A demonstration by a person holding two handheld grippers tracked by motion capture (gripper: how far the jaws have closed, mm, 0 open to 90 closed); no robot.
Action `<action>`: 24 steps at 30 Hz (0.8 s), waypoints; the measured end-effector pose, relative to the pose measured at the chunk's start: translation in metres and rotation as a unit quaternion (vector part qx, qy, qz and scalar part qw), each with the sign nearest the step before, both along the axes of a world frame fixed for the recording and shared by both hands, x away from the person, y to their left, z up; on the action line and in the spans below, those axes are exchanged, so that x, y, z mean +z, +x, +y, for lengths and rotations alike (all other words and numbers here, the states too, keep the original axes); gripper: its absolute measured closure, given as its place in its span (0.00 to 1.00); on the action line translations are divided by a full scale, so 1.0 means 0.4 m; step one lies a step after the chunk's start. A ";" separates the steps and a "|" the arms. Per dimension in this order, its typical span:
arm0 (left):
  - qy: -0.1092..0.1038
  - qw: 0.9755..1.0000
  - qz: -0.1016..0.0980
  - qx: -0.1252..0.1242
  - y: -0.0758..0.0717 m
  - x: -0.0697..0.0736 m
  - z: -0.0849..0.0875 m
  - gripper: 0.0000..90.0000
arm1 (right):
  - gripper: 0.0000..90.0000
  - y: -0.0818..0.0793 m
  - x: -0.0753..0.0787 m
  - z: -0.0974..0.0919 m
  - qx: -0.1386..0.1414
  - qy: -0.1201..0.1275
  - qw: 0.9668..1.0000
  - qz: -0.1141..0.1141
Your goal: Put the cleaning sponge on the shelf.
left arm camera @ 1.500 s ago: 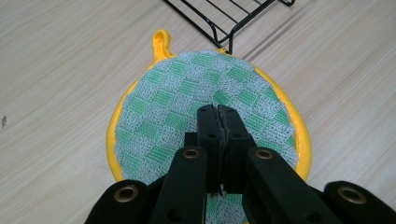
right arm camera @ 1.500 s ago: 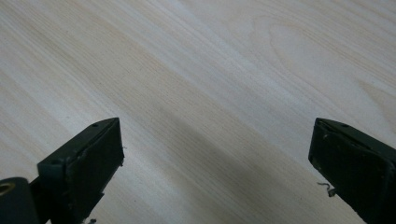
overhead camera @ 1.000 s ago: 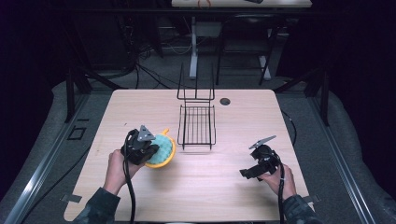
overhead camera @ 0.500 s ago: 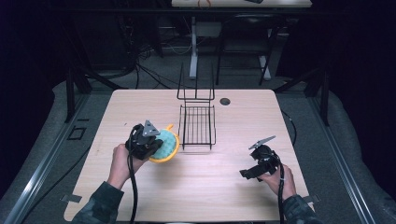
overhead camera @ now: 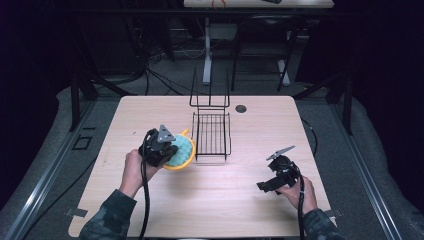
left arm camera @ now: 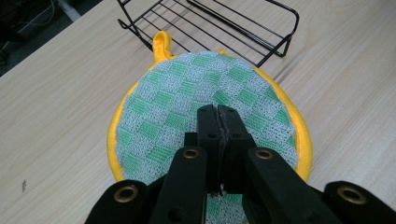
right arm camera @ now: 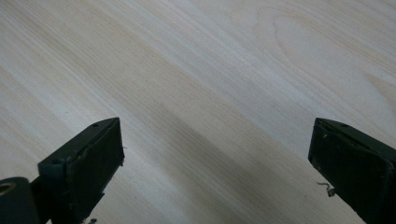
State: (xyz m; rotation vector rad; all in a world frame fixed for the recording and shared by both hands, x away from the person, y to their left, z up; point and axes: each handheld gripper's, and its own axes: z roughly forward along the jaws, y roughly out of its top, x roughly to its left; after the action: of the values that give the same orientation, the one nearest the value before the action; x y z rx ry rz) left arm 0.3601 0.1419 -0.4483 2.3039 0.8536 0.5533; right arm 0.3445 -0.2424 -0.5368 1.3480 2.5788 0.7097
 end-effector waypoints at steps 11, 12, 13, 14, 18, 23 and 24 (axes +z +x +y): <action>-0.007 1.000 -0.005 -0.010 0.027 0.009 -0.034 0.99 | 0.03 0.000 0.001 -0.002 0.001 -0.001 1.000 0.003; -0.008 1.000 -0.007 -0.010 0.029 0.010 -0.038 0.99 | 0.03 -0.001 0.001 -0.001 0.000 -0.001 1.000 0.003; -0.008 1.000 -0.006 -0.012 0.031 0.011 -0.041 0.99 | 0.03 -0.001 0.001 -0.001 -0.001 0.000 1.000 0.004; -0.008 1.000 -0.006 -0.013 0.033 0.011 -0.046 0.99 | 0.03 -0.001 0.001 -0.001 -0.001 0.000 1.000 0.004; -0.011 1.000 -0.008 -0.018 0.042 0.011 -0.068 0.99 | 0.03 0.000 0.000 -0.002 0.002 -0.001 1.000 0.004; -0.017 1.000 -0.009 -0.023 0.053 0.012 -0.096 0.99 | 0.03 -0.001 0.000 -0.003 0.001 0.001 1.000 0.002; -0.019 1.000 -0.010 -0.023 0.054 0.011 -0.102 0.99 | 0.03 -0.001 0.000 -0.003 0.000 0.001 1.000 0.001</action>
State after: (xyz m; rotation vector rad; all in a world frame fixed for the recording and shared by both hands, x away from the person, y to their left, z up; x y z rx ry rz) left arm 0.3819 0.1012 -0.4438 2.2749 0.7933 0.5347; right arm 0.3441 -0.2437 -0.5367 1.3517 2.5804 0.7122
